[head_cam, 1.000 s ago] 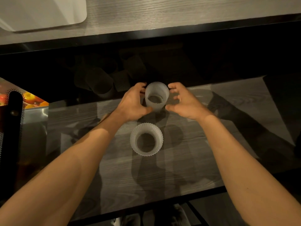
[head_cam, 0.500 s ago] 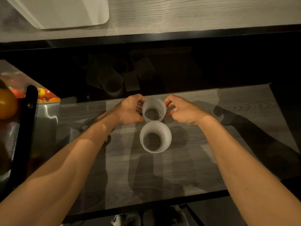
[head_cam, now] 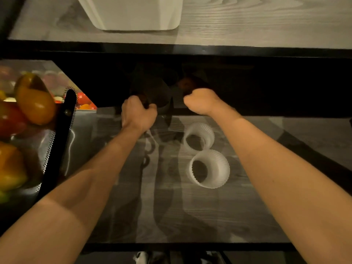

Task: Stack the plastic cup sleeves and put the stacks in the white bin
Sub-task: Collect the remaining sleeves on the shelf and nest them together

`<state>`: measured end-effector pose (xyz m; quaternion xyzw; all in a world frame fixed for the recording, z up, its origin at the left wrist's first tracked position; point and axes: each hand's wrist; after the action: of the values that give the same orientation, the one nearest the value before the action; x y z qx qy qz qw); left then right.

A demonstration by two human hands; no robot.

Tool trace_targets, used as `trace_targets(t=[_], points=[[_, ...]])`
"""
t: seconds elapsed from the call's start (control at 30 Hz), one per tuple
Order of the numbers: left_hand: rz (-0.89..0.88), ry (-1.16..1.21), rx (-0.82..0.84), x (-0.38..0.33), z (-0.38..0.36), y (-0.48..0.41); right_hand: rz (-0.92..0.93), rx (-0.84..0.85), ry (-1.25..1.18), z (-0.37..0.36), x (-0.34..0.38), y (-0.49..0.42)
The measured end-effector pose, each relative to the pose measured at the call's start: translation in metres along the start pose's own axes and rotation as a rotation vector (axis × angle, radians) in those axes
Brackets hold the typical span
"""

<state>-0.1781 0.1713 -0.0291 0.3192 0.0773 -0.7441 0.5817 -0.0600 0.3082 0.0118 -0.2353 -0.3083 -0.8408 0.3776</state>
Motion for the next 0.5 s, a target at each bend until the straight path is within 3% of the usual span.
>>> trace_targets(t=[0.13, 0.37, 0.5], points=[[0.066, 0.08, 0.094, -0.001, -0.002, -0.001, 0.034, 0.095, 0.059, -0.019, 0.014, -0.015], [0.093, 0.222, 0.183, 0.018, -0.001, -0.004, 0.08, 0.06, 0.025, -0.032, 0.0, -0.014], [0.079, 0.287, 0.144, 0.025, 0.002, -0.006, 0.069, 0.021, -0.019, -0.027, 0.001, -0.009]])
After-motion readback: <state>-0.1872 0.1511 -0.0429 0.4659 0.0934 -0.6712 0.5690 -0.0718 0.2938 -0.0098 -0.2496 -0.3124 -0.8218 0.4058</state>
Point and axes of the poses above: each hand's wrist, its own y-axis away from the middle knuckle, its own z-axis out of the back of the hand, x = y × z, and after that the axes turned 11 degrees about z, right-handed
